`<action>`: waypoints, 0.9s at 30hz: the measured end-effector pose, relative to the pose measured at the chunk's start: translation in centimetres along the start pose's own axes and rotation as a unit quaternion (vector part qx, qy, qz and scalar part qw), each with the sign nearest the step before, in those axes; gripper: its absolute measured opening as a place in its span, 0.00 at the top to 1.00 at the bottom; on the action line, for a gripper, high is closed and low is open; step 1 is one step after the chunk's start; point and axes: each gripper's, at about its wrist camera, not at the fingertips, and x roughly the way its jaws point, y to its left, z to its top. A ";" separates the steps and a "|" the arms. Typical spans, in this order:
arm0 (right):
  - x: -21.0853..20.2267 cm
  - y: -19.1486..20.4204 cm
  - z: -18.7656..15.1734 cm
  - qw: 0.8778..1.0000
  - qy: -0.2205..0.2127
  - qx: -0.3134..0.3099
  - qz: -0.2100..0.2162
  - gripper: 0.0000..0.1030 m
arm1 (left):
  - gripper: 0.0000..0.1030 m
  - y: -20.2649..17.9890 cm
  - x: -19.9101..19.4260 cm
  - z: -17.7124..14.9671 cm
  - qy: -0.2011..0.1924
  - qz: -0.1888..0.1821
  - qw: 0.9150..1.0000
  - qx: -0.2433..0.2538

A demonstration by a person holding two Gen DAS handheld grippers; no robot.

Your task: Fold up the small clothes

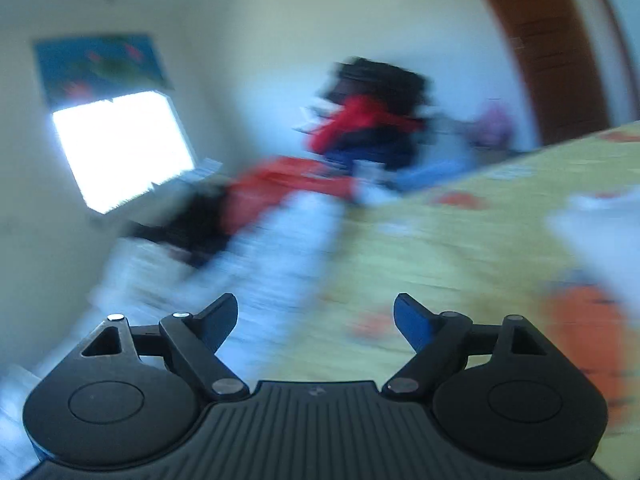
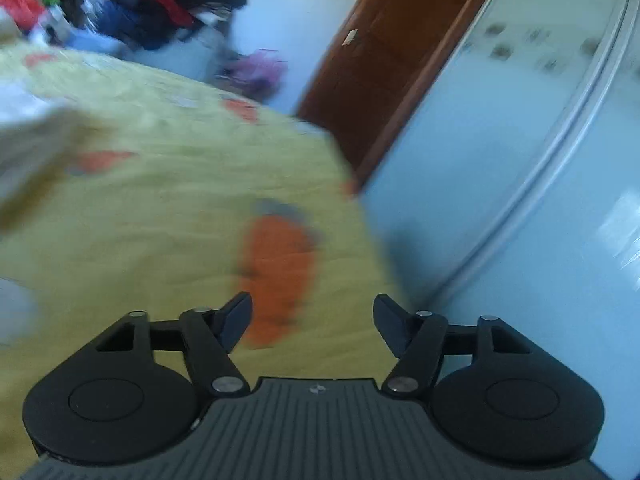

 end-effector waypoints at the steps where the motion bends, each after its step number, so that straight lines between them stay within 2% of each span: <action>1: -0.1 1.9 -0.2 0.999 -0.001 0.014 0.035 0.17 | 0.17 -3.4 -0.6 -0.7 0.009 -0.036 0.999 -0.002; 4: 0.0 7.4 0.1 0.987 0.007 0.053 0.152 0.16 | 0.16 -11.3 -2.2 -2.1 0.032 -0.136 0.990 -0.005; 5: 0.2 9.2 0.4 0.979 0.020 0.071 0.189 0.16 | 0.16 -13.6 -2.9 -2.2 0.041 -0.153 0.987 -0.009; 7: 0.5 12.0 1.2 0.968 0.042 0.091 0.230 0.16 | 0.16 -15.9 -3.8 -1.9 0.057 -0.170 0.983 -0.034; 10: 0.3 15.1 2.2 0.968 0.045 0.090 0.230 0.12 | 0.15 -17.4 -4.1 -1.4 0.102 -0.188 0.973 -0.090; 13: 0.5 17.8 3.5 0.973 0.060 0.071 0.212 0.08 | 0.15 -18.8 -3.6 -1.5 0.150 -0.197 0.962 -0.112; 16: 0.7 19.1 3.2 0.973 0.078 0.059 0.210 0.08 | 0.15 -19.3 -3.2 -1.4 0.176 -0.189 0.961 -0.101; 20: 1.0 20.6 3.1 0.979 0.084 0.038 0.184 0.06 | 0.15 -19.9 -2.1 -1.2 0.191 -0.189 0.958 -0.098; 27: 2.9 21.0 2.2 0.975 0.121 0.062 0.174 0.01 | 0.15 -20.3 0.0 -1.7 0.227 -0.184 0.951 -0.106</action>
